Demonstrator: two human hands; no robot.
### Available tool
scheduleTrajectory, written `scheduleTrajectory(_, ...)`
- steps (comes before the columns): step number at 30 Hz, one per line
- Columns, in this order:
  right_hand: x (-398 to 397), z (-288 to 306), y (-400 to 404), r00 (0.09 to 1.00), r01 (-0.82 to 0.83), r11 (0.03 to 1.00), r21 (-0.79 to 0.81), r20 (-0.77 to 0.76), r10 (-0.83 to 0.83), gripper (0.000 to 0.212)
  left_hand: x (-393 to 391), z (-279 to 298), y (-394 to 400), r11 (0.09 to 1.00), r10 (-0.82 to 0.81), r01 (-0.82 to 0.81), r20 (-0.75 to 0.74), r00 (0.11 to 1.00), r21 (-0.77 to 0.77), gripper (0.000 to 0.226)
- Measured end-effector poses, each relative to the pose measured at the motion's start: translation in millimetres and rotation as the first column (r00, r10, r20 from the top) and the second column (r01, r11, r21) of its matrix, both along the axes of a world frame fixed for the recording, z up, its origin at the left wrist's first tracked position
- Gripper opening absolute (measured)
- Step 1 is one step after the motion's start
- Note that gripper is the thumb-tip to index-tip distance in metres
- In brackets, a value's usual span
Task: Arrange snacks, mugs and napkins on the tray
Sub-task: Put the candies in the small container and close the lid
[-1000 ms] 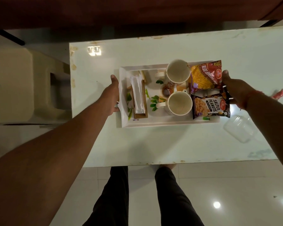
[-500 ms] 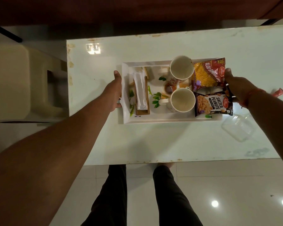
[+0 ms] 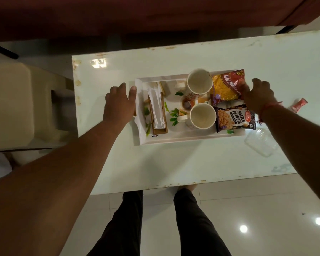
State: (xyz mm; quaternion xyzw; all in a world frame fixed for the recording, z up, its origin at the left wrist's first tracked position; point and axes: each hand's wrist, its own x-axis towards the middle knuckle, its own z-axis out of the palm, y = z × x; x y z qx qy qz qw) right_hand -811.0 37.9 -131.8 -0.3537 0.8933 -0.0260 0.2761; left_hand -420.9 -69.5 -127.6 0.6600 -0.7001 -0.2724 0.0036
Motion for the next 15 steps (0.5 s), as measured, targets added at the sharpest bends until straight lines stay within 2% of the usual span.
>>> scheduleTrajectory(2, 9, 1, 6, 0.992, -0.109, 0.993, -0.038, -0.07, 0.106, 0.069, -3, 3, 0, 0.985, -0.126, 0.135, 0.083, 0.988, -0.106, 0.068)
scheduleTrajectory(5, 23, 2, 11, 0.994, -0.093, 0.992, -0.087, -0.065, 0.087, 0.071, -18, 12, -1, 0.894, -0.375, 0.414, 0.216, 0.901, -0.173, 0.073)
scheduleTrajectory(8, 33, 3, 20, 0.99, -0.113, 0.989, -0.093, -0.1, 0.103, 0.075, -47, 23, 0, 0.821, -0.484, 0.534, 0.252, 0.838, -0.2, 0.077)
scheduleTrajectory(15, 13, 4, 45, 0.931, -0.329, 0.941, -0.082, -0.193, 0.309, 0.076, -144, 42, 25, 0.655, -0.618, 0.692, 0.313, 0.721, -0.303, 0.079)
